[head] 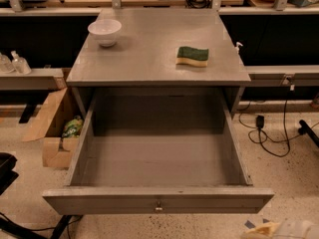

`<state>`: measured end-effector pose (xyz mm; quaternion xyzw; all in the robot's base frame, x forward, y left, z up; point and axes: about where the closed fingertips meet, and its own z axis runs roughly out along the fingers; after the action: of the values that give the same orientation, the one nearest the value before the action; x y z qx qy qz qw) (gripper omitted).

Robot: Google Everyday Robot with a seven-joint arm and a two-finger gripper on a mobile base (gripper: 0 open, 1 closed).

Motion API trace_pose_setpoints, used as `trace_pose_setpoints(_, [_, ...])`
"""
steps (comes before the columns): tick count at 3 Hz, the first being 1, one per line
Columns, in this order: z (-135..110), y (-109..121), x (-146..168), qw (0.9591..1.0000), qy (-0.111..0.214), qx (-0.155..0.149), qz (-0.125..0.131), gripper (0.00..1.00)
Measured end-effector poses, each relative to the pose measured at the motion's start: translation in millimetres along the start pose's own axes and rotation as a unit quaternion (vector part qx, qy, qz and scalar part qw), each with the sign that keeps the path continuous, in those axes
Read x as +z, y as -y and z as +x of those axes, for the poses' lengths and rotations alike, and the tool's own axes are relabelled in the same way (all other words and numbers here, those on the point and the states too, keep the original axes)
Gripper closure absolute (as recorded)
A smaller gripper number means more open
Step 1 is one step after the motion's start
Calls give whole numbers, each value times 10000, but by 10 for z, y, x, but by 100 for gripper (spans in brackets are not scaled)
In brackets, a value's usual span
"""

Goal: Close top drawer

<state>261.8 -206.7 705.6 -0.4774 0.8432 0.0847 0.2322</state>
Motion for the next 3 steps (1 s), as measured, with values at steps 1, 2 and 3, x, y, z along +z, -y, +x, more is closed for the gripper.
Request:
trace_pose_setpoints(1, [-51,-95,597,9980,530,-166,-299,100])
trace_pose_setpoints(2, [-239,-70,995,9930,942,-558,-450,100])
trace_pose_setpoints(3, [-425,41,1295,9870,1252,-859,-519,100])
